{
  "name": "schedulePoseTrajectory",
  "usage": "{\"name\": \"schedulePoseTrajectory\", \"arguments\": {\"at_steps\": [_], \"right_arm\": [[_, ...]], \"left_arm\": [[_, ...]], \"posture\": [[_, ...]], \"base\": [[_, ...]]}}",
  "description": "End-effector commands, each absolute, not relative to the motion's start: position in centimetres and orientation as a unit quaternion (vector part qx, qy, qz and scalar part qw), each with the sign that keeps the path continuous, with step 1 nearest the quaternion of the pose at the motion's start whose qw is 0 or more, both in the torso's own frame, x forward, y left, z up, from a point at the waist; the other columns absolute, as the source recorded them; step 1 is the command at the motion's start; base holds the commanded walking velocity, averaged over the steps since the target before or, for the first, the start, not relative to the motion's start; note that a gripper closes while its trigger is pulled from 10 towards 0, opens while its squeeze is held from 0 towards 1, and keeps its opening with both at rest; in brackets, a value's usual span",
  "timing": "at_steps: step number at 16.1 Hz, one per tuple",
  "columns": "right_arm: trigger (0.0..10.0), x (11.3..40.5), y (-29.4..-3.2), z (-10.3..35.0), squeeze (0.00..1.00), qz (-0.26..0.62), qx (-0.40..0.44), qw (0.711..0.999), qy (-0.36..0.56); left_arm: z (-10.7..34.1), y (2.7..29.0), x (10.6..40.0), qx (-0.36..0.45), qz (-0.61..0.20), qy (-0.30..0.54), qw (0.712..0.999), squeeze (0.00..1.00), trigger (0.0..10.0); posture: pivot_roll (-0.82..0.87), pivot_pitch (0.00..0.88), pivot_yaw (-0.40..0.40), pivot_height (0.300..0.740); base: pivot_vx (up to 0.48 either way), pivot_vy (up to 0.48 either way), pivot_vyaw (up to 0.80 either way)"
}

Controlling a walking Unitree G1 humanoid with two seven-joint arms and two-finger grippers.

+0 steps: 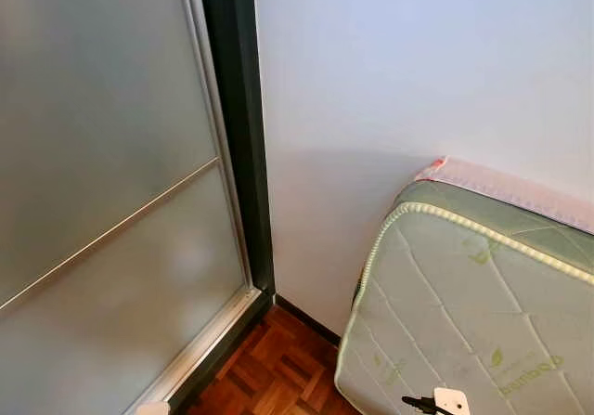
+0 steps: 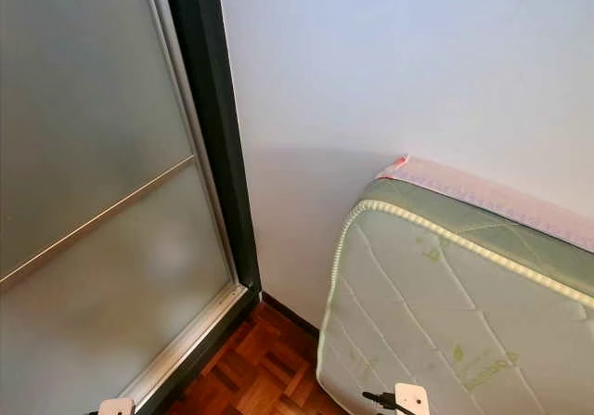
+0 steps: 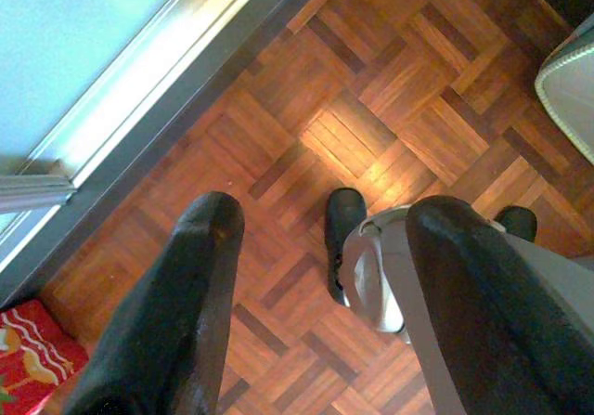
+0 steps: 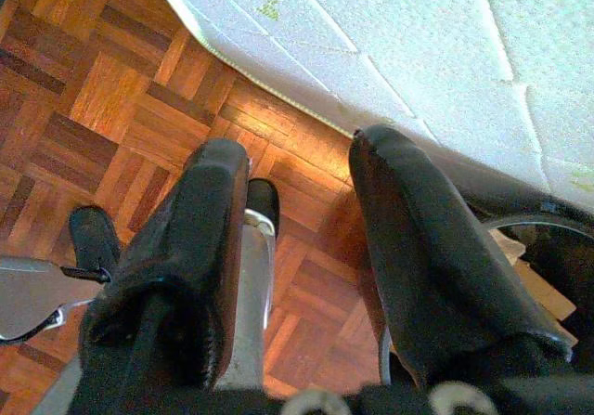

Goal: Clean up the room

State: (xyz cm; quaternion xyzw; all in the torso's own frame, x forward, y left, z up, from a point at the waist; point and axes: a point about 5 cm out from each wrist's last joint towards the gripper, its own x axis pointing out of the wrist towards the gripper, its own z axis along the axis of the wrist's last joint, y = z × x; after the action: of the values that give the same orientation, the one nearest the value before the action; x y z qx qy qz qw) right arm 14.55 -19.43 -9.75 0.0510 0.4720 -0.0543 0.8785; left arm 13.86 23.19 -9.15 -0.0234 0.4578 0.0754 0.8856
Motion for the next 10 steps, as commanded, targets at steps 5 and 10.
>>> {"name": "schedulePoseTrajectory", "arguments": {"at_steps": [5, 10], "right_arm": [[10.0, 18.2, -22.5, -7.7, 0.00, -0.031, 0.098, 0.882, 0.460], [10.0, 17.6, -23.3, -7.8, 0.00, -0.041, 0.081, 0.879, 0.469]], "left_arm": [[-7.4, 19.1, 20.3, -0.058, 0.069, 0.440, 0.893, 0.00, 10.0], [-7.6, 19.2, 19.9, -0.080, 0.089, 0.435, 0.892, 0.00, 10.0]], "posture": [[0.13, 0.000, -0.115, 0.740], [0.12, 0.000, -0.116, 0.740]], "base": [[0.000, 0.000, 0.00], [0.000, 0.000, 0.00]]}}
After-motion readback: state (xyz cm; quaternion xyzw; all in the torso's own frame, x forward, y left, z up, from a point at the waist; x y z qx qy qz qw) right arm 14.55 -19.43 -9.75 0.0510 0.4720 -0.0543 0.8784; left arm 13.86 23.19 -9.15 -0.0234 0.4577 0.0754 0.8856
